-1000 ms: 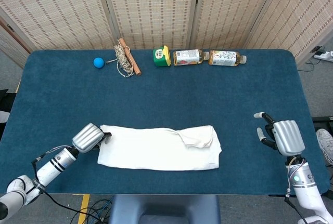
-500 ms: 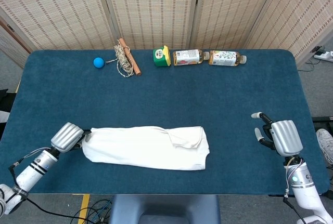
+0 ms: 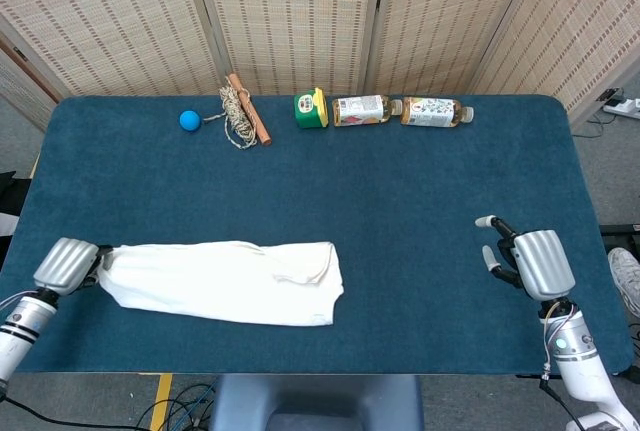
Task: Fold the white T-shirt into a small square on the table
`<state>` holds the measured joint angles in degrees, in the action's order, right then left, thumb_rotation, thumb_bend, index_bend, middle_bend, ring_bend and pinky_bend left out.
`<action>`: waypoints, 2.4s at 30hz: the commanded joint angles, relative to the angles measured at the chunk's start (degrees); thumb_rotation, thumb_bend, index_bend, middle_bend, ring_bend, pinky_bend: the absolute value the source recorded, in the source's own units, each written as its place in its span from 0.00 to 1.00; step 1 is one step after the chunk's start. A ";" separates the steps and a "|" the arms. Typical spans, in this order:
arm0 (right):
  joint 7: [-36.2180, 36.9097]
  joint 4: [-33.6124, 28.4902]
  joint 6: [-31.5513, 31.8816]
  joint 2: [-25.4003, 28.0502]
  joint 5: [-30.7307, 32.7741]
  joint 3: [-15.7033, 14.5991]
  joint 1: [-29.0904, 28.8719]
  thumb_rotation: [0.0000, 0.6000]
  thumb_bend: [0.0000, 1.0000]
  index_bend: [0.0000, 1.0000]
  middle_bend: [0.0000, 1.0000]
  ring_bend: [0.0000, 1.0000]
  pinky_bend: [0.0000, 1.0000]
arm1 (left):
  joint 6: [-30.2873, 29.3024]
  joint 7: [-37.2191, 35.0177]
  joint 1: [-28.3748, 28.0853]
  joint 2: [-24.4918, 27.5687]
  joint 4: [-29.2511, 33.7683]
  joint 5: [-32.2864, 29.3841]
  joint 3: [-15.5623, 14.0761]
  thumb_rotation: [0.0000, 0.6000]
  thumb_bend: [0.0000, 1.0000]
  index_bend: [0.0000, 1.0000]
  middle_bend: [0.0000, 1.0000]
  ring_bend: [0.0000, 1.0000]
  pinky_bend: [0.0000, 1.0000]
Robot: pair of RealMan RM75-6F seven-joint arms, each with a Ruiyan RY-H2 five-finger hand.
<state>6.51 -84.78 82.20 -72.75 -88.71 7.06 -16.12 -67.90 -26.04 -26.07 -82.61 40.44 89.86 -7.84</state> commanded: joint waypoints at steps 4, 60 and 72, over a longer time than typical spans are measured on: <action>0.37 0.15 0.21 -0.16 -0.23 -0.09 -0.01 1.00 0.45 0.33 0.97 1.00 1.00 | 3.14 -0.05 1.80 0.52 -3.24 -1.67 0.54 1.00 0.52 0.65 0.93 0.83 0.98; 8.72 5.43 4.33 1.72 0.82 -0.46 4.29 1.00 0.45 0.33 0.97 1.00 1.00 | 8.29 72.28 -25.21 -1.72 65.03 -44.45 16.90 1.00 0.53 0.61 0.93 0.82 0.96; 9.05 5.79 4.46 1.86 1.12 -0.50 4.92 1.00 0.45 0.33 0.97 1.00 1.00 | 5.62 75.94 -29.41 -8.48 61.30 -50.58 17.52 1.00 0.52 0.60 0.92 0.82 0.97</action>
<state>15.55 -79.00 86.66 -70.89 -87.59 6.56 -11.21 -61.94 49.61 -55.12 -90.70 102.05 39.69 9.45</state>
